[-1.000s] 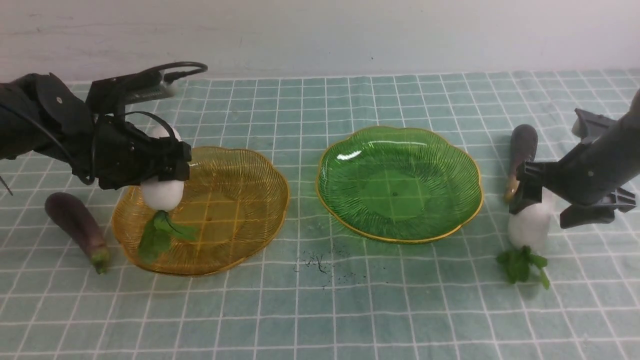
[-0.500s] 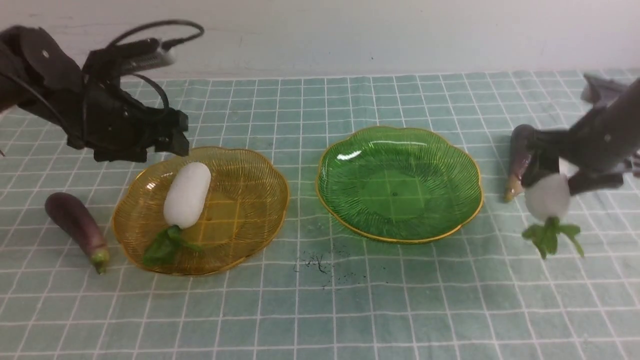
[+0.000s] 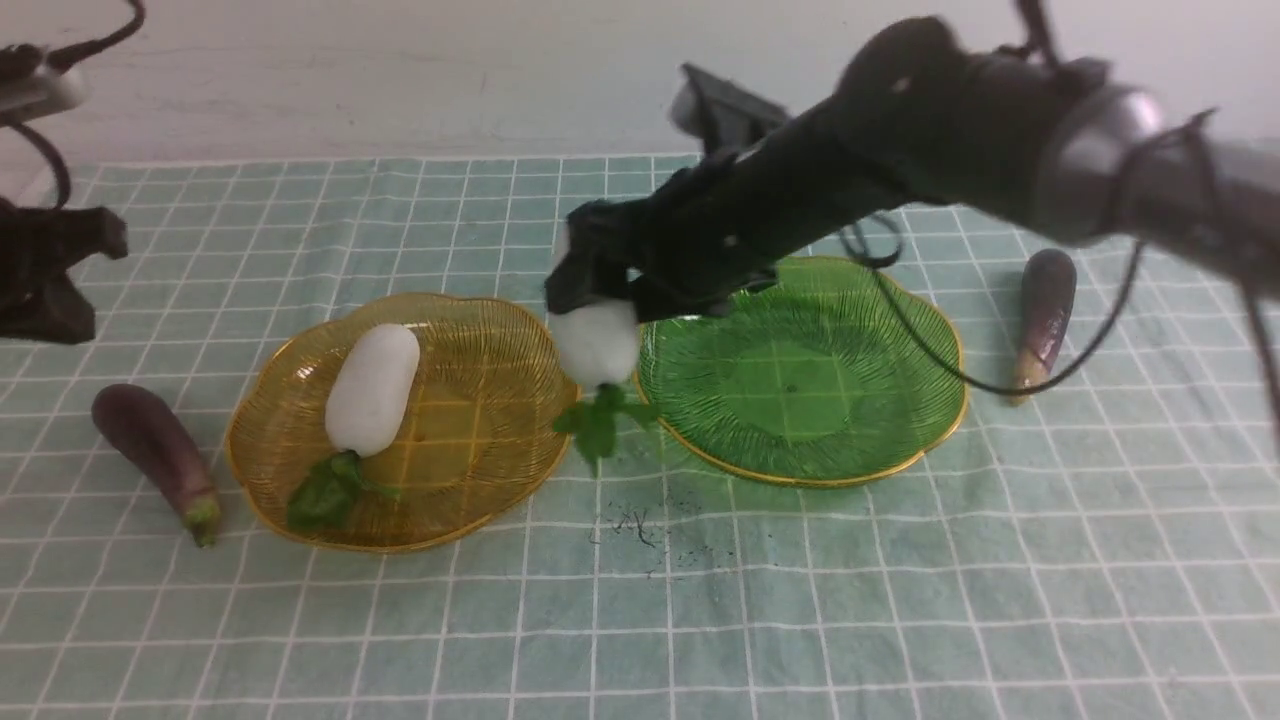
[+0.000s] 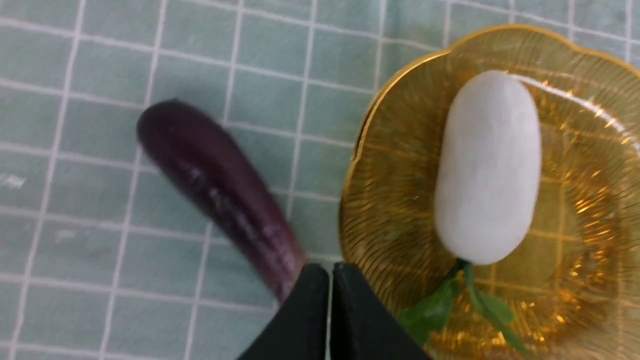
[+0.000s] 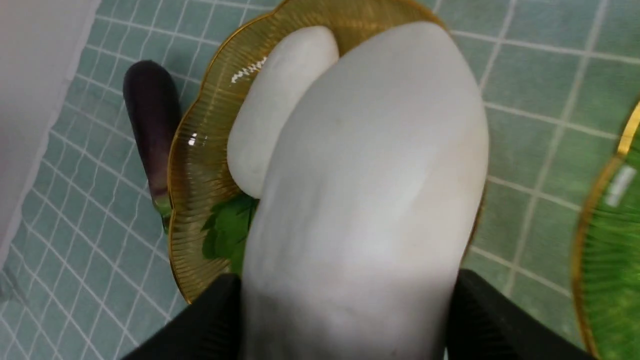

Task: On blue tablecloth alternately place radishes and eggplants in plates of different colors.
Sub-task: 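Place the white radish onto the plate beside the other radish with the right gripper, then place the eggplant on the green plate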

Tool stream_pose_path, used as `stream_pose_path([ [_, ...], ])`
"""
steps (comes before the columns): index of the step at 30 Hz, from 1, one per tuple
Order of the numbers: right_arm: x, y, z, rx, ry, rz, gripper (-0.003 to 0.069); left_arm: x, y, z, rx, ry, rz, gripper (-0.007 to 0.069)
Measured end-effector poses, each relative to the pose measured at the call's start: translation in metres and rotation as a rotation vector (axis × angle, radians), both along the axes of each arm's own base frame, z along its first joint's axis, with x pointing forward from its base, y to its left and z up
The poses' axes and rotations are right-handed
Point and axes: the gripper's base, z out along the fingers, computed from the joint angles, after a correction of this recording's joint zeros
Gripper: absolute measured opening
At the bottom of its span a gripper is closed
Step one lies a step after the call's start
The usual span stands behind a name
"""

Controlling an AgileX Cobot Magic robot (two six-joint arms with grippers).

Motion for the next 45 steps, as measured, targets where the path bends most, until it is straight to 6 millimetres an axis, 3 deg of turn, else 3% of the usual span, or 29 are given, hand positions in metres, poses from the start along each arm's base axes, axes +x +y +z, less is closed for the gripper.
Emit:
stream_pose_path([
  [4,0.019,0.041,-0.027,0.023,-0.020,0.035,0.0464,-0.021,0.003,-0.013,-0.015,0.022,0.038,-0.0008],
  [10,0.036,0.058,-0.050,0.035,0.018,0.039,0.0496,-0.025,0.001,-0.019,-0.037,0.037,0.046,-0.0008],
  [15,0.037,0.055,-0.034,-0.008,-0.004,0.071,0.0625,-0.024,0.001,-0.018,-0.031,0.023,0.050,0.0022],
  [18,0.037,0.047,-0.021,-0.052,-0.009,0.110,0.0650,-0.023,0.002,-0.018,-0.029,0.014,0.056,0.0074],
  [22,0.041,0.028,0.006,-0.102,-0.016,0.129,0.0641,-0.020,0.003,-0.018,-0.048,-0.011,0.115,0.0202],
  [26,0.049,0.002,0.044,-0.121,-0.102,0.039,0.0531,-0.011,0.007,-0.025,-0.092,0.008,0.188,0.0347],
  [28,0.049,-0.013,0.066,-0.131,-0.141,-0.007,0.0414,-0.003,0.009,-0.033,-0.114,0.028,0.219,0.0407],
  [29,0.044,-0.024,0.085,-0.147,-0.177,-0.031,0.0290,0.005,0.012,-0.044,-0.127,0.058,0.233,0.0466],
  [32,0.034,-0.036,0.109,-0.174,-0.218,-0.046,0.0127,0.014,0.015,-0.055,-0.136,0.085,0.240,0.0513],
  [33,0.022,-0.044,0.127,-0.197,-0.250,-0.051,0.0047,0.022,0.018,-0.064,-0.144,0.104,0.246,0.0543],
  [38,-0.009,-0.077,0.156,-0.329,-0.290,-0.086,-0.0010,0.040,0.023,-0.092,-0.179,0.146,0.263,0.0573],
  [44,-0.030,-0.123,0.164,-0.502,-0.296,-0.174,-0.0013,0.051,0.026,-0.126,-0.198,0.190,0.286,0.0571],
  [45,-0.034,-0.140,0.169,-0.524,-0.292,-0.217,-0.0014,0.053,0.027,-0.138,-0.201,0.207,0.291,0.0549],
])
